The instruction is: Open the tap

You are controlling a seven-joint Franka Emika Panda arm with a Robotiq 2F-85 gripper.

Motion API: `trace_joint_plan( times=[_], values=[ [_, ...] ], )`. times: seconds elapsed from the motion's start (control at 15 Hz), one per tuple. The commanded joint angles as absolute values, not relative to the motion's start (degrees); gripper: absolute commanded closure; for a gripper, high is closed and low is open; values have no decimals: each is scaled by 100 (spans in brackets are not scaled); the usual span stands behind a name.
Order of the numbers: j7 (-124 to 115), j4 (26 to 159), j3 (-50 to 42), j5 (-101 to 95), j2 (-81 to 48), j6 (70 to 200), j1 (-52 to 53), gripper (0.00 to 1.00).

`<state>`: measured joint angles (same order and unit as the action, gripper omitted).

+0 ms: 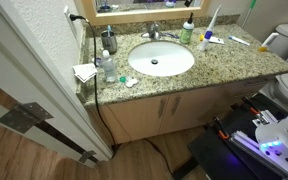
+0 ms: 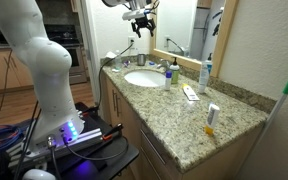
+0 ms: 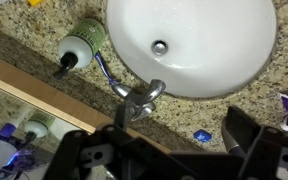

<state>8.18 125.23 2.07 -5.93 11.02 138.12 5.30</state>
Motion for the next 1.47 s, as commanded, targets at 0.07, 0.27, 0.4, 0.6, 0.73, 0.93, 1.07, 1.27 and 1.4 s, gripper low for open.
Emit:
trace_joint_plan(
  times=[0.07, 0.27, 0.4, 0.6, 0.73, 0.93, 1.07, 1.27, 1.4],
  values=[
    [556, 12505, 328, -988, 902, 13903, 392, 0],
    [-289, 12193, 285, -712, 257, 14375, 361, 0],
    [-711, 11967, 246, -503, -136, 14824, 349, 0],
    [-1092, 11520, 194, -388, -718, 15270, 339, 0],
    [-1003, 11764, 186, -424, -490, 15176, 376, 0],
    [-1019, 11653, 179, -416, -627, 15178, 385, 0],
    [-984, 11613, 154, -469, -752, 15166, 364, 0],
    [-1082, 11463, 105, -439, -1150, 15553, 348, 0],
    [-1135, 11294, 39, -470, -1425, 15735, 369, 0]
  ],
)
